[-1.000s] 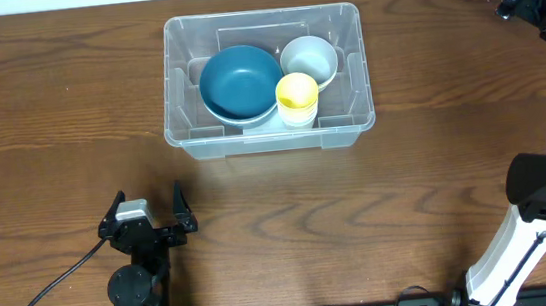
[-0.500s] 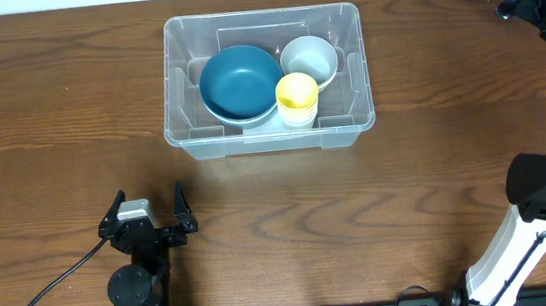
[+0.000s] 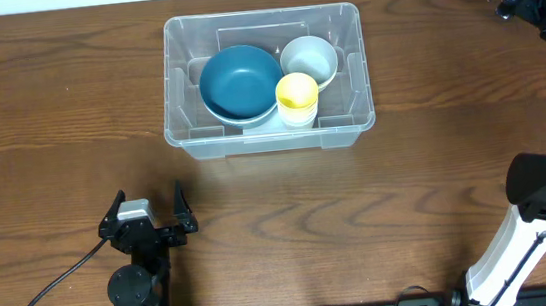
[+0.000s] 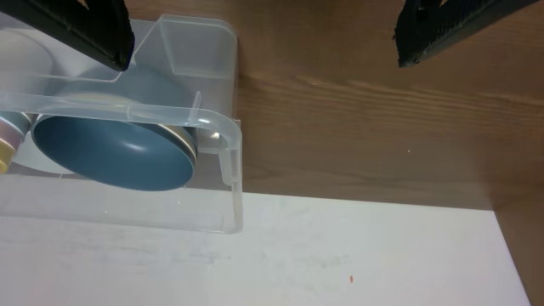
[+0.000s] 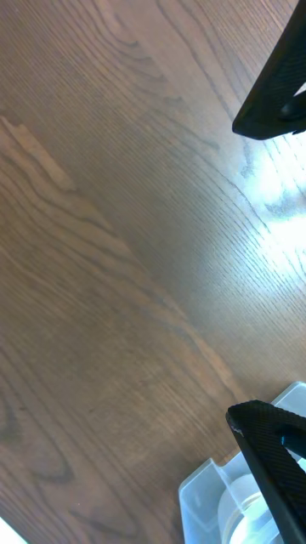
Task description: Pack container
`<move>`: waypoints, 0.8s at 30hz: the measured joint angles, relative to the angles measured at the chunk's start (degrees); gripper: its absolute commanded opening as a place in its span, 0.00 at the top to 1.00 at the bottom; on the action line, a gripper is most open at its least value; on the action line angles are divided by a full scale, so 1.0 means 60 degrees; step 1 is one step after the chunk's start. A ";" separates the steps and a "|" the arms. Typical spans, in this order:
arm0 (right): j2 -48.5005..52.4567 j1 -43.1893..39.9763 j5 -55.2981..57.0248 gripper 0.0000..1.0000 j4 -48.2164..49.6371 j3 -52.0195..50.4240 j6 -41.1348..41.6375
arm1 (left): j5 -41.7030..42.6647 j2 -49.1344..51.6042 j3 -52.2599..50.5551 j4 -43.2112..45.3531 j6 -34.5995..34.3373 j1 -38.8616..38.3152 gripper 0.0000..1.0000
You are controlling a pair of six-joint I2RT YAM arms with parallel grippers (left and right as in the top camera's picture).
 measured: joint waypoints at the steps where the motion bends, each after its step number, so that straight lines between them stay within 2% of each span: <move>1: 0.0000 0.0004 0.0000 0.01 0.0000 0.0000 0.0000 | 0.0000 0.0000 0.0000 0.0000 0.0000 0.0000 0.02; 6: 0.0000 0.0284 0.0011 0.01 0.0000 0.0000 0.0000 | 0.0000 0.0000 0.0000 -0.0004 0.0000 0.0000 0.02; 9: -0.0044 0.0903 0.0011 0.01 0.0004 0.0000 0.0000 | 0.0000 0.0000 0.0000 0.0000 0.0000 0.0000 0.02; 15: -0.0616 0.2761 0.0000 0.01 0.0007 -0.0011 0.0000 | 0.0007 0.0000 0.0000 -0.0004 0.0000 0.0000 0.02; 24: -0.3067 0.5996 -0.0004 0.01 0.0036 -0.0586 -0.0004 | 0.0025 0.0000 0.0000 -0.0007 0.0000 0.0000 0.02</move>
